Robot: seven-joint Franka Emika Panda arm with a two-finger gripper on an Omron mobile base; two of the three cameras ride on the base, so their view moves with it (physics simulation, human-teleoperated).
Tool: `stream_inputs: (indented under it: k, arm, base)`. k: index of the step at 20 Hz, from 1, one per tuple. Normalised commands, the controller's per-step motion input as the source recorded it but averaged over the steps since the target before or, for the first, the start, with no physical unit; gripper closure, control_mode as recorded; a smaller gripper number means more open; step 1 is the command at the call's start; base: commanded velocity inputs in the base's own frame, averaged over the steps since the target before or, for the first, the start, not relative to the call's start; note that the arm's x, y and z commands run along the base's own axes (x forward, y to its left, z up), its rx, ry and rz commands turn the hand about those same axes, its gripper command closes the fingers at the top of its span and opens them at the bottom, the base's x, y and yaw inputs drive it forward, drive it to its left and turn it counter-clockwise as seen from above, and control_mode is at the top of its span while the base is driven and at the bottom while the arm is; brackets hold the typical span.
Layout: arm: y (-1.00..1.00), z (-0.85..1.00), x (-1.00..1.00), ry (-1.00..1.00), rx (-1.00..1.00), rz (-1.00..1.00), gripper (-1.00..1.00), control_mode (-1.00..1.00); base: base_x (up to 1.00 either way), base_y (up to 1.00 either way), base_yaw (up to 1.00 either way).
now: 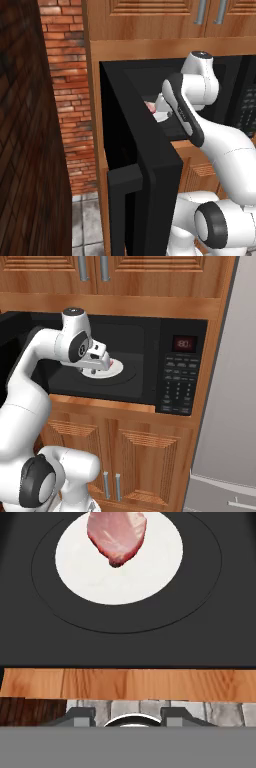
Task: Pick the steak from the microwave and place it on plate located on the counter.
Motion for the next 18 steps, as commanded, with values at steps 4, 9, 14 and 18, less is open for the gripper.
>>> stream_inputs:
  k: [4,9,14,18]
  arm:
    - [0.00,0.00,-0.17,0.00,0.00,0.00,-1.00,-1.00]
    - [0.37,-0.08,-0.12,-0.05,-0.01,0.04,-1.00,-1.00]
    - [0.47,-0.09,0.02,-0.14,-0.03,0.06,-1.00,-1.00]
    - [0.16,0.00,0.30,-0.11,-0.01,0.05,-1.00,-1.00]
  base:
    - [0.00,0.00,0.00]
    - [0.00,0.00,0.00]
    - [0.00,0.00,0.00]
    - [0.00,0.00,0.00]
